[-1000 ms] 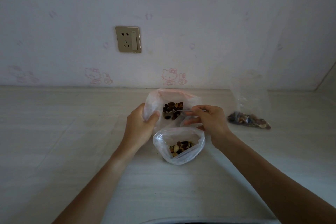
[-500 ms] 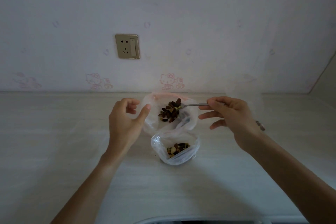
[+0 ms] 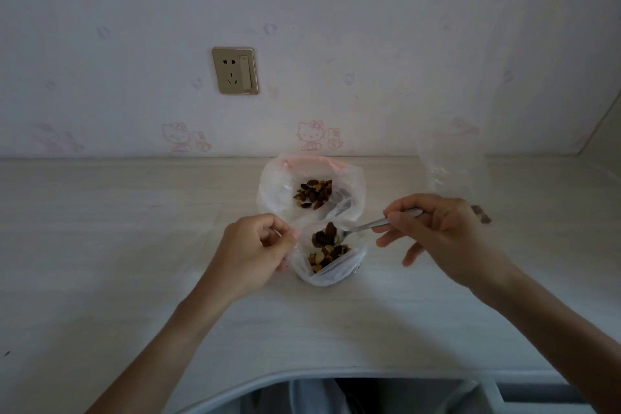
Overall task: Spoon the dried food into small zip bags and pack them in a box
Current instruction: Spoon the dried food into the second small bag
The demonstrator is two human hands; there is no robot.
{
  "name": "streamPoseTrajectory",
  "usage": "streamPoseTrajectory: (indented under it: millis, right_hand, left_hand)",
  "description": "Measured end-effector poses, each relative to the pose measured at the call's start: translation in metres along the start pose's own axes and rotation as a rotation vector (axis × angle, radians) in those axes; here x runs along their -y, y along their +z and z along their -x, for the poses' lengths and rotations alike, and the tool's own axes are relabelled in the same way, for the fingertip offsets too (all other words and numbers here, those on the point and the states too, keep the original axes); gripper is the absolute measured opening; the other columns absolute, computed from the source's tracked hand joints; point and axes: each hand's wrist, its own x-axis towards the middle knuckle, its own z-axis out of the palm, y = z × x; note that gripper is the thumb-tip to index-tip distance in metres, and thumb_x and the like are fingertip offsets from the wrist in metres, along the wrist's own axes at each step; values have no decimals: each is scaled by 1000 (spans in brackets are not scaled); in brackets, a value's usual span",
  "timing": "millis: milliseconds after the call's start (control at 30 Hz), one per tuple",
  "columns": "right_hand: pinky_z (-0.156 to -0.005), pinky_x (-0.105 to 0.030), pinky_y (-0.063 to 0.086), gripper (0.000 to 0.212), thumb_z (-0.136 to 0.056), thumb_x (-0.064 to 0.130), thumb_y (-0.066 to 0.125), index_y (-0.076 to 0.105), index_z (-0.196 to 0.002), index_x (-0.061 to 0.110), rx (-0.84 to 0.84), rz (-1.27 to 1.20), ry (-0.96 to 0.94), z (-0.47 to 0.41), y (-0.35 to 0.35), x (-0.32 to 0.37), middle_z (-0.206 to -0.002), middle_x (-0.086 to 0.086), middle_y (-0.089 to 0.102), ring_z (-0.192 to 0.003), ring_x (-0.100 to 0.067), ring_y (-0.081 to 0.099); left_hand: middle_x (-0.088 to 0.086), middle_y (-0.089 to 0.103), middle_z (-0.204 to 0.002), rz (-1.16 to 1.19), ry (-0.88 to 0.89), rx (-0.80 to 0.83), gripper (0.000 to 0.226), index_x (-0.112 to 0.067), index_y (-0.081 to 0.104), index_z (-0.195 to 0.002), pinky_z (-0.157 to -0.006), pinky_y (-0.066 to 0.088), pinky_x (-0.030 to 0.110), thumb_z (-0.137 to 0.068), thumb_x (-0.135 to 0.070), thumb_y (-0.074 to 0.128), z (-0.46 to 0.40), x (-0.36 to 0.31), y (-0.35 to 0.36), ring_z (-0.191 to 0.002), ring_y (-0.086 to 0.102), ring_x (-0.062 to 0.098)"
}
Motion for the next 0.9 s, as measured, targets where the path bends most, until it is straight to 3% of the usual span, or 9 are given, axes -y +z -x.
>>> streamPoseTrajectory:
  millis: [100, 167, 333, 467, 600, 667, 733, 800, 900]
  right_hand:
    - [-57, -30, 62, 15, -97, 32, 62, 73, -103, 24, 34, 330, -219, 5, 6, 1, -89, 14, 77, -78, -9, 75]
    - [-61, -29, 60, 19, -101, 32, 58, 73, -108, 23, 32, 479, -371, 8, 7, 1, -92, 19, 74, -77, -5, 72]
    - [-70, -30, 58, 21, -106, 24, 56, 71, -118, 15, 47, 657, -676, 8, 1, -3, -102, 5, 74, -87, -9, 71]
    - [-67, -26, 60, 14, -104, 25, 59, 70, -111, 22, -7, 359, -467, 4, 1, -8, -99, 15, 75, -86, -7, 74]
    - [-57, -32, 61, 14, -99, 20, 63, 72, -103, 10, -51, -104, -139, -8, 6, -13, -93, -7, 80, -88, -26, 78]
    - [-55, -31, 61, 18, -99, 22, 63, 71, -104, 7, -96, -214, -24, -15, 11, -16, -97, -9, 80, -88, -30, 78]
    - [-55, -31, 61, 18, -100, 22, 63, 71, -105, 6, -138, -255, 58, -24, 15, -18, -99, -7, 80, -88, -29, 78]
    - [-56, -31, 62, 16, -101, 20, 63, 71, -105, 7, -176, -254, 109, -34, 18, -20, -98, -5, 81, -88, -26, 78]
    - [-58, -31, 63, 14, -102, 17, 62, 72, -104, 8, -196, -201, 183, -50, 23, -21, -94, -3, 81, -86, -22, 79]
  left_hand:
    - [4, 74, -67, 169, -104, 13, 16, -13, 73, -87, -50, 51, 26, -97, -25, 73, -2, -5, 0, -58, 69, 13]
    - [4, 74, -69, 238, -136, 39, 15, -11, 72, -89, -50, 52, 26, -97, -23, 73, -2, -6, 0, -59, 69, 13]
    - [5, 74, -67, 202, -128, 34, 14, -11, 71, -91, -50, 52, 27, -98, -23, 72, -2, -4, 0, -58, 68, 14]
    - [5, 71, -64, 177, -106, 32, 15, -14, 71, -92, -52, 53, 26, -98, -28, 71, 1, 2, -3, -58, 66, 14]
    - [4, 69, -62, 156, -74, 38, 26, -19, 72, -88, -51, 51, 23, -94, -44, 72, 1, 7, -8, -57, 63, 10]
    - [0, 66, -60, 153, -77, -4, 28, -22, 70, -81, -52, 51, 26, -93, -47, 73, -7, 10, -13, -55, 60, 10]
    - [-6, 63, -57, 132, -73, -136, 29, -22, 68, -77, -56, 47, 25, -92, -45, 75, -19, 13, -13, -53, 55, 6]
    - [-10, 61, -61, 82, -44, -336, 26, -22, 65, -78, -56, 40, 14, -90, -41, 77, -35, 15, -10, -51, 51, -1]
    - [-7, 65, -85, 29, -41, -470, 33, -18, 63, -97, -60, 40, 7, -89, -47, 77, -59, 13, -4, -70, 59, -3]
